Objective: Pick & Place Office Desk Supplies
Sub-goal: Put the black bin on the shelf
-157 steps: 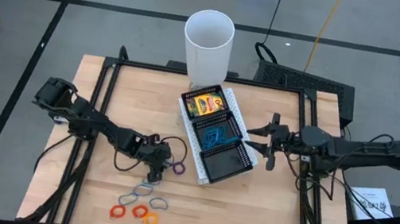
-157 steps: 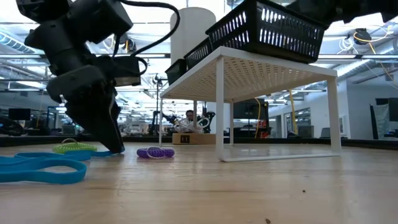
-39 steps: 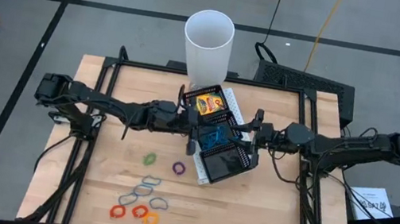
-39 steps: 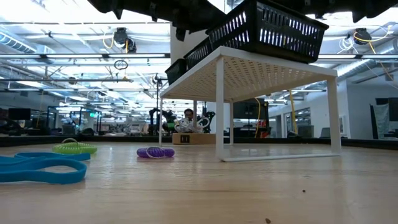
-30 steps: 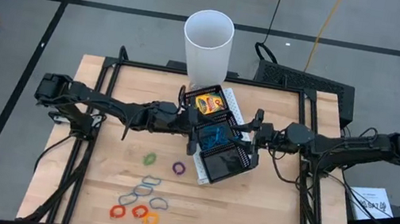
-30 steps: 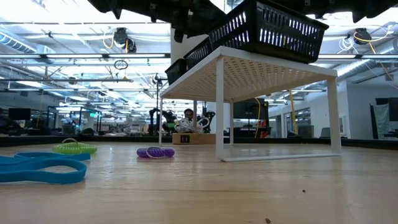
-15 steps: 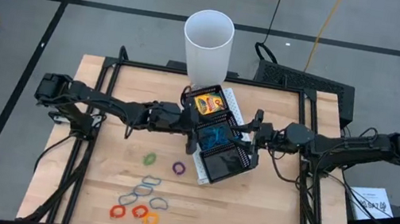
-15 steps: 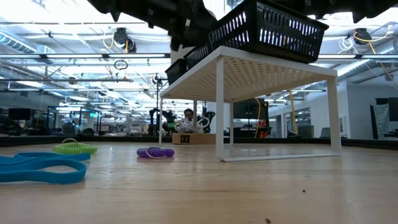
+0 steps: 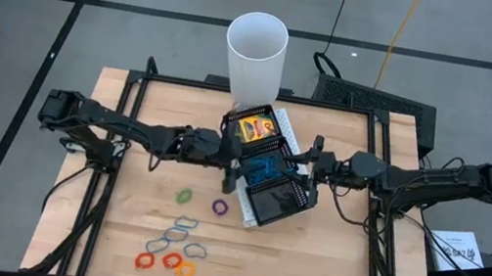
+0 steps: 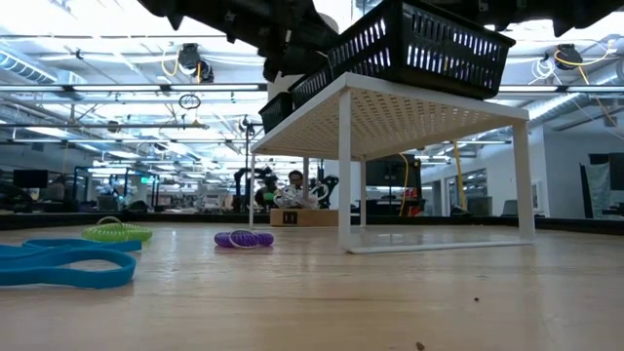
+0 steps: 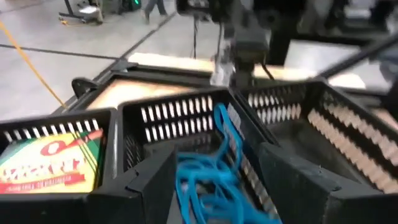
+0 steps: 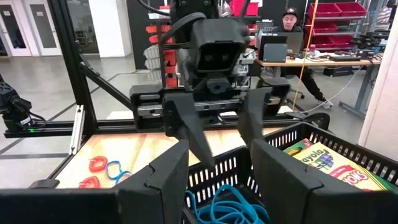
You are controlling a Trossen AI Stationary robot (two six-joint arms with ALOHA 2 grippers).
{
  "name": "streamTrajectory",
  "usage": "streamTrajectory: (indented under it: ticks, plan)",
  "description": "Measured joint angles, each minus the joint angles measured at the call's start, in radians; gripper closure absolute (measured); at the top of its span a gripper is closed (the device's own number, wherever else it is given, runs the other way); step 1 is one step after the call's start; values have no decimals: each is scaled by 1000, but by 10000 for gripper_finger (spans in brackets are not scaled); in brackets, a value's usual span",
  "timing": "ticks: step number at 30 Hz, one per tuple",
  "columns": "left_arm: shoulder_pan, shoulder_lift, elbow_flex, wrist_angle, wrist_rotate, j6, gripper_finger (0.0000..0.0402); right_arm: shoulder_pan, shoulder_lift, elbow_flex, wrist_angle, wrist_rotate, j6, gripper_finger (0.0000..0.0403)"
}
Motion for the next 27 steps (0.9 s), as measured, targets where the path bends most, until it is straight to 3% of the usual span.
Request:
streamTrajectory:
  ticks: [3, 7, 9, 13, 19, 27]
  plan:
    - [-21, -45, 0, -150, 19, -11, 165, 0, 0, 0, -7, 0, 0, 238]
    - [-88, -115, 0, -353, 153, -16, 165, 0, 0, 0, -19, 0, -3, 238]
    - [-146, -141, 0, -434, 171, -34, 165, 0, 0, 0, -18, 0, -5, 238]
    - [-260, -169, -1, -528, 105, -104, 165, 0, 0, 0, -19, 0, -13, 238]
    - [-338, -198, 0, -534, -140, -75, 165, -3, 0, 0, -11, 2, -27, 238]
    - [-318, -206, 0, -583, -134, -84, 165, -7, -1, 0, -12, 3, -16, 238]
